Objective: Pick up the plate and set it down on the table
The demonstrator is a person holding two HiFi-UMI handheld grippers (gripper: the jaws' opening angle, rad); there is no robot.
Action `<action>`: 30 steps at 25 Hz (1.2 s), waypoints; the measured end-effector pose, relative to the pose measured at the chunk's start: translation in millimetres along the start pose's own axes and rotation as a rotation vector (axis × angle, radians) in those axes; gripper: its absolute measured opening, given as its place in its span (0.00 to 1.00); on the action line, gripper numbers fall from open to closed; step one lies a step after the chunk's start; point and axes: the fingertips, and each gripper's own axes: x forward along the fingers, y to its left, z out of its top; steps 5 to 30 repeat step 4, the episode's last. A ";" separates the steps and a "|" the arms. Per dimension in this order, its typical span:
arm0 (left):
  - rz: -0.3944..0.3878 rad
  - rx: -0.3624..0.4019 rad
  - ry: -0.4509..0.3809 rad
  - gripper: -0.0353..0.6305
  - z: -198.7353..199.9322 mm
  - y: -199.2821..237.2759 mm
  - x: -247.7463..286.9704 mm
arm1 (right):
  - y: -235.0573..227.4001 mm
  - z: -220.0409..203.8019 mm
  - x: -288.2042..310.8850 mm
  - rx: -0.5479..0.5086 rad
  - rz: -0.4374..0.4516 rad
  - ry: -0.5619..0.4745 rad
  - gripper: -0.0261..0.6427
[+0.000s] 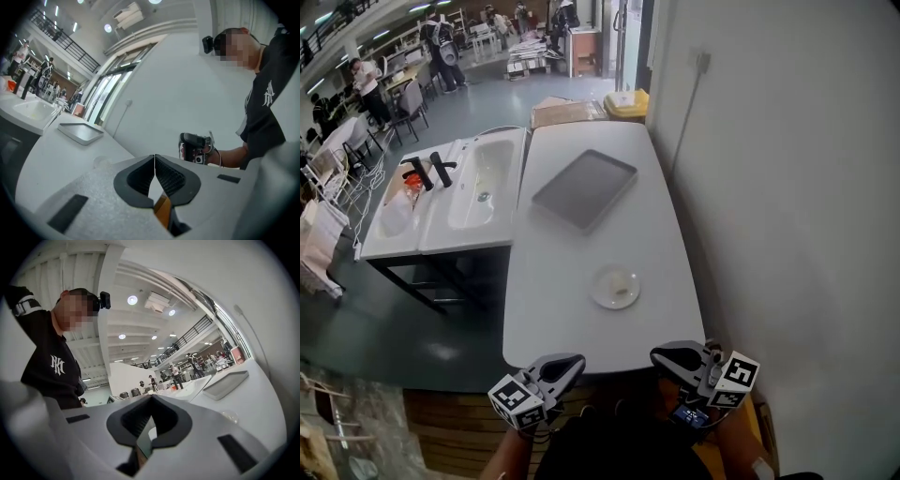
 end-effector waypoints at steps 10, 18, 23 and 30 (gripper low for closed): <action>0.048 0.124 0.113 0.06 -8.0 -10.5 28.5 | -6.7 -3.4 -21.1 0.011 -0.008 0.006 0.04; 0.048 0.124 0.113 0.06 -8.0 -10.5 28.5 | -6.7 -3.4 -21.1 0.011 -0.008 0.006 0.04; 0.048 0.124 0.113 0.06 -8.0 -10.5 28.5 | -6.7 -3.4 -21.1 0.011 -0.008 0.006 0.04; 0.048 0.124 0.113 0.06 -8.0 -10.5 28.5 | -6.7 -3.4 -21.1 0.011 -0.008 0.006 0.04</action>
